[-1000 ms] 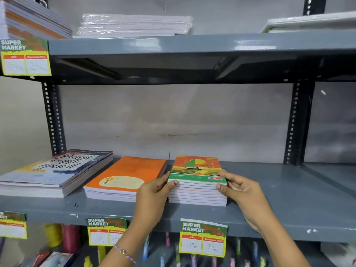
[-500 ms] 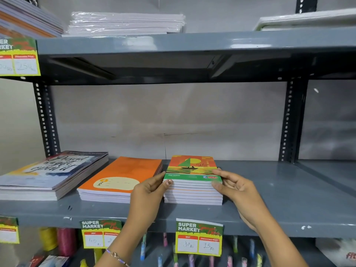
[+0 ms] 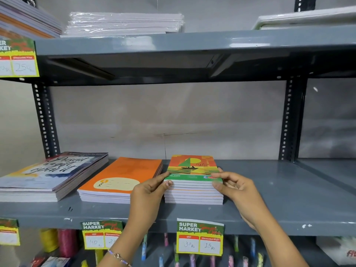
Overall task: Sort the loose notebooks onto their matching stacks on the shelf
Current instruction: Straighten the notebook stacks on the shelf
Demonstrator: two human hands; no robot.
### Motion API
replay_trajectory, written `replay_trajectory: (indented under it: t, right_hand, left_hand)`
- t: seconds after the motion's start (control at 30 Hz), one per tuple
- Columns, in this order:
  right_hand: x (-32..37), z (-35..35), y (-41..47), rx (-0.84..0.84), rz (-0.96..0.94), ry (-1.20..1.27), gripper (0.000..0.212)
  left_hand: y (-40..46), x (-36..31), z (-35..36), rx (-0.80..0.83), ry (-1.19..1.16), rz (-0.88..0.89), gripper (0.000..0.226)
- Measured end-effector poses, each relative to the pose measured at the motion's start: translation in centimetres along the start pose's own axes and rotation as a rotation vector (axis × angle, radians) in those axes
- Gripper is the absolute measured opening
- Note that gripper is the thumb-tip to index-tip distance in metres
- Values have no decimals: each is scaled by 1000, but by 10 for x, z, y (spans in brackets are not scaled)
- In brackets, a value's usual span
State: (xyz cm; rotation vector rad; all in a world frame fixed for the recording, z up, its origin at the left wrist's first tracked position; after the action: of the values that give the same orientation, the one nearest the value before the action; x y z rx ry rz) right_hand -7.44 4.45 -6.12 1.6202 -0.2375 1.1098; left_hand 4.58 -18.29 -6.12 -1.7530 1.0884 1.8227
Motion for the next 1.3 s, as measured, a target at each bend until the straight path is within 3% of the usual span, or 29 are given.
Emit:
replay_trajectory:
  t: [0.17,0.23,0.37,0.43,0.5,0.57,0.67,0.77,1.03,1.3]
  right_hand:
    - [15,7,-3,-9,-34,-67,24]
    - [31,10,-5,-54,-128,-119,29]
    - [65,26,-25,-244,-447,-276,28]
    - [62,69,-31,-197,-481,-279,23]
    - [49,123,-27,-61,-403,-267,20]
    - [19,174,-18,114,-197,-314,26]
    - [-18,203,-3,273,-18,-672,49]
    - [-24,203,8,238,28,-698,53]
    - [-26,196,8,204,53,-579,43]
    - [-23,199,8,204,9,-659,39]
  left_hand:
    - [-20,-14,3,20,21,80,40]
    - [-32,-10,-14,21,-35,90,48]
    - [-34,1,-111,-276,52,140,45]
    - [-21,8,-164,-415,200,99,42]
    - [0,16,-193,-400,320,22,43]
    - [21,24,-207,-317,358,-55,45]
    - [41,27,-212,-252,463,-78,47]
    - [50,25,-213,-212,563,-50,44]
    - [56,35,-215,-185,469,-45,39]
    - [56,36,-212,-170,439,-31,38]
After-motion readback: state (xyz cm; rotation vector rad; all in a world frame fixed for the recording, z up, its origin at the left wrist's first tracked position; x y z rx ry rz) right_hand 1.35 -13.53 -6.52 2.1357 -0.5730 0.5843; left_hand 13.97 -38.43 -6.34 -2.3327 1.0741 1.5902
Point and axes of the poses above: each hand's wrist, its own y-axis towards the middle knuckle, its own z-axis out of the palm, x = y × z, the point moved 8 cm from there along y, towards the middle knuckle, and after that the axes turned 13 degrees about -z, right-handed, at the moved point
